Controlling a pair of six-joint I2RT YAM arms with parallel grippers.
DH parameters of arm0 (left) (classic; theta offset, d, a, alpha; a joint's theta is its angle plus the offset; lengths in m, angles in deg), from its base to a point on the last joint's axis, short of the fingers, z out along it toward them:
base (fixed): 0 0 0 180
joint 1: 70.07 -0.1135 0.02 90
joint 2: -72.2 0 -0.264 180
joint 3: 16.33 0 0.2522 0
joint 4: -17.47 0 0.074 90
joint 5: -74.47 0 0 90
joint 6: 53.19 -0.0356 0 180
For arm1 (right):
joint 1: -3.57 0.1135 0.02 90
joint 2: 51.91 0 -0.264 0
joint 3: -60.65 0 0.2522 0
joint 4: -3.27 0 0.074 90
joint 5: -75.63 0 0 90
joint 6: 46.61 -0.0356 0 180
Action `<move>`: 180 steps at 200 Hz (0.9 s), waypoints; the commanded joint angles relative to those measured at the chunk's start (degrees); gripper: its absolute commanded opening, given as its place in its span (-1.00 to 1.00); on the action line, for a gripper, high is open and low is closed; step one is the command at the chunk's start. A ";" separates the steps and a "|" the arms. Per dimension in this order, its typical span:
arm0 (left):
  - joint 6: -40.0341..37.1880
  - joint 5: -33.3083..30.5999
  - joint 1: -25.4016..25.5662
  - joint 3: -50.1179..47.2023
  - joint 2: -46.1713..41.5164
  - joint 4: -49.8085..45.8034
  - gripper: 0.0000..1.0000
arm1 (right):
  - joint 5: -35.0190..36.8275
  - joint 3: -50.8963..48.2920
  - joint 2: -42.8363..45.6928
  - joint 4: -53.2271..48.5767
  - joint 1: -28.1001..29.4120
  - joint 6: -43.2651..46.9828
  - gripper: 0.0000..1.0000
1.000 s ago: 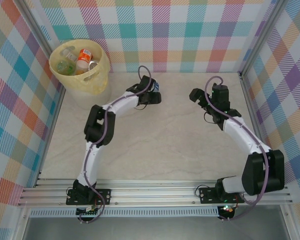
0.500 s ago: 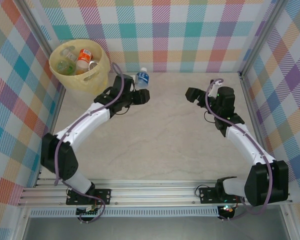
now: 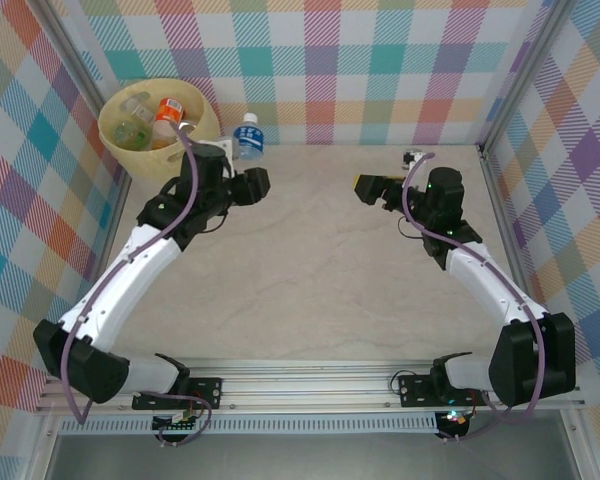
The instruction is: Put the plastic bottles in the bin
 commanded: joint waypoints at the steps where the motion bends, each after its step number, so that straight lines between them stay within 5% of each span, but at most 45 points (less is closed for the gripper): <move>1: -1.51 -4.81 -1.63 3.66 -3.45 -3.36 -0.01 | -0.40 1.83 -0.67 1.93 0.39 1.29 0.99; 38: -1.16 -14.16 -6.21 13.30 -0.84 -12.12 -0.03 | 0.81 2.44 -1.47 1.12 0.64 0.86 0.99; 134: 4.34 -26.15 -17.45 20.35 8.49 -10.70 -0.06 | 2.33 4.53 -1.92 -2.56 0.81 1.34 0.99; 180: 8.76 -26.25 -21.83 30.28 19.48 -17.84 -0.01 | 2.57 5.19 -1.58 -4.61 0.83 1.94 0.99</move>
